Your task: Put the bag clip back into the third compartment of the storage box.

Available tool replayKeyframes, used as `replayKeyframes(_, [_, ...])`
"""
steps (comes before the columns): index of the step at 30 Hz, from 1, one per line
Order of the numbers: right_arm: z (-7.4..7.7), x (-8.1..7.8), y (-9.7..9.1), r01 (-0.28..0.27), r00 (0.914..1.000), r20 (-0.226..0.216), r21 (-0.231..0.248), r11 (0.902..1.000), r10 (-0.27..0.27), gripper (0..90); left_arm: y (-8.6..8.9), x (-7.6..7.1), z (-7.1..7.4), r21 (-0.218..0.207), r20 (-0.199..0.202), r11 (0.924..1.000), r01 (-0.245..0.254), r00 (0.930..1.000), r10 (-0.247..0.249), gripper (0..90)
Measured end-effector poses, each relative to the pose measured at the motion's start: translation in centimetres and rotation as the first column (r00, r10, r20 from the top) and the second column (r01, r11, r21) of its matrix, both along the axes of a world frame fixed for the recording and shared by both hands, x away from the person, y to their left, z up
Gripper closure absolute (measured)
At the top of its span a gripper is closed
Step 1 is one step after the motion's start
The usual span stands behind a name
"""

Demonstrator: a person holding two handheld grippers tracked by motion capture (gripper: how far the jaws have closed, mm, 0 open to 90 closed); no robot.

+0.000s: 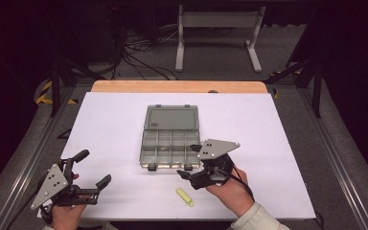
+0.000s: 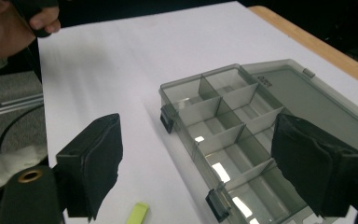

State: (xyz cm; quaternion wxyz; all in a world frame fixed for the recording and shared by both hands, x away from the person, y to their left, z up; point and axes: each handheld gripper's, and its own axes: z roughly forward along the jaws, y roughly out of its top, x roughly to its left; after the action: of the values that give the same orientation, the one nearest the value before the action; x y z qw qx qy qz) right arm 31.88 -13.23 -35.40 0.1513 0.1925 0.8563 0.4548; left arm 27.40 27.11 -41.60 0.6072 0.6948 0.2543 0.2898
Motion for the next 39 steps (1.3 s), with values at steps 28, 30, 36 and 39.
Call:
replayKeyframes(28, [-4.5,-0.4,3.7,-0.077,0.9658,-0.259,-0.29,0.954,0.0,27.7,0.1,0.0,0.1,0.006,0.002,1.0,-0.001,1.0,0.001,0.0])
replayKeyframes(30, [-4.9,-0.4,3.8,-0.082,0.9612,-0.276,-0.298,0.9509,-0.004,28.4,0.1,0.0,0.1,0.007,0.003,1.0,-0.001,1.0,0.001,0.0])
replayKeyframes(36, [-5.7,-0.4,3.9,-0.085,0.9519,-0.306,-0.319,0.9438,-0.018,29.5,0.0,0.0,0.0,0.004,0.003,1.0,0.0,1.0,0.0,0.0])
replayKeyframes(39, [-6.1,-0.4,4.0,-0.09,0.9479,-0.318,-0.33,0.9395,-0.021,30.2,0.0,0.0,0.0,0.001,-0.001,1.0,-0.001,1.0,0.001,0.0])
